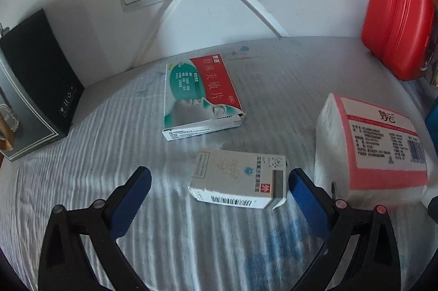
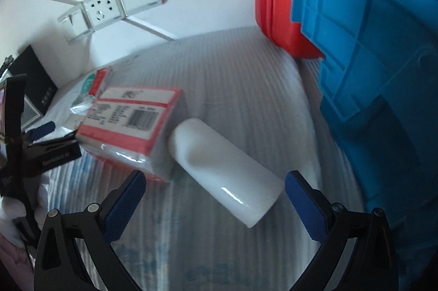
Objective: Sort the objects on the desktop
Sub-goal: 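Grasp the white medicine box with the left tool while the right tool grasps the white cylinder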
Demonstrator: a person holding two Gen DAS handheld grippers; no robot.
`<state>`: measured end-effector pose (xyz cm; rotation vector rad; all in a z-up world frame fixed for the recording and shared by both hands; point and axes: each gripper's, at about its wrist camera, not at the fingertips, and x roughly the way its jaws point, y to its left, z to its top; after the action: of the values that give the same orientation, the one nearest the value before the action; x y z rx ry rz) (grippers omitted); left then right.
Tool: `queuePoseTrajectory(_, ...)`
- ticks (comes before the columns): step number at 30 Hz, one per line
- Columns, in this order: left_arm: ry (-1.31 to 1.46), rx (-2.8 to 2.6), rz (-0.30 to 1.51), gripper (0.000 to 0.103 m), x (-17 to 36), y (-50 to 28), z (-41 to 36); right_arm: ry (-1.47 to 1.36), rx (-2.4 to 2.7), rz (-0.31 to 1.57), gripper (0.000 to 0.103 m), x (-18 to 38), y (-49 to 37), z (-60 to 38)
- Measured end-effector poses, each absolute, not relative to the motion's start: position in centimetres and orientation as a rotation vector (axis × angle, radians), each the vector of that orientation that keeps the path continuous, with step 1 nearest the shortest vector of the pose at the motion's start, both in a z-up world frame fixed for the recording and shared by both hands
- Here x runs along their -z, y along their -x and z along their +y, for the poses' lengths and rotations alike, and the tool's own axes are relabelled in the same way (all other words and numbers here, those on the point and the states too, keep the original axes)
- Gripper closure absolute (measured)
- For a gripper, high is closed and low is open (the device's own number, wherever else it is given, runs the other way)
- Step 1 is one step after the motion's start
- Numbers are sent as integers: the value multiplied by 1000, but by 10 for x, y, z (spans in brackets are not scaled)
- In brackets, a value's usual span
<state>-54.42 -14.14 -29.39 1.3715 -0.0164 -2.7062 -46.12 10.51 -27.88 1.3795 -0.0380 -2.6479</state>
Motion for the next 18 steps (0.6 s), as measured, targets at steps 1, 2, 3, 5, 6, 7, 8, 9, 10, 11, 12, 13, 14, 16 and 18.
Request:
queuePoseTrajectory(1,-1394,2698,5,1,298,548,-143,-1388,2650,-38,0,282,463,108)
queuePoseTrajectory(2,-1417,2687,14,1,302,551,-144,-1391,2652,-43,0,285,465,109)
queuePoseTrajectory(3,-1409,2705,45,5,302,551,-146,-1392,2651,-47,0,287,467,111)
queuePoseTrajectory(5,-1411,2734,77,17,301,550,-149,-1387,2640,-39,0,291,470,113)
queuePoseTrajectory(6,-1399,2743,72,31,300,548,-148,-1384,2638,-32,0,293,472,114)
queuePoseTrajectory(7,-1392,2751,73,41,298,546,-148,-1382,2633,-25,0,295,474,114)
queuePoseTrajectory(8,-1394,2748,68,40,298,544,-148,-1380,2628,-23,0,296,475,115)
queuePoseTrajectory(9,-1394,2746,68,40,298,541,-149,-1375,2617,-31,0,298,476,115)
queuePoseTrajectory(10,-1393,2744,66,41,298,538,-150,-1372,2601,-44,0,300,477,115)
queuePoseTrajectory(11,-1391,2738,61,41,298,534,-150,-1377,2594,-47,0,301,477,116)
queuePoseTrajectory(12,-1392,2723,58,41,297,530,-151,-1378,2594,-43,1,302,477,114)
queuePoseTrajectory(13,-1399,2703,56,41,296,525,-152,-1381,2599,-31,6,302,476,114)
queuePoseTrajectory(14,-1407,2682,55,41,295,517,-153,-1385,2609,-14,9,302,475,113)
queuePoseTrajectory(16,-1423,2640,51,41,293,501,-153,-1401,2609,3,20,302,472,112)
queuePoseTrajectory(18,-1433,2610,82,41,292,477,-156,-1416,2573,-17,28,301,469,113)
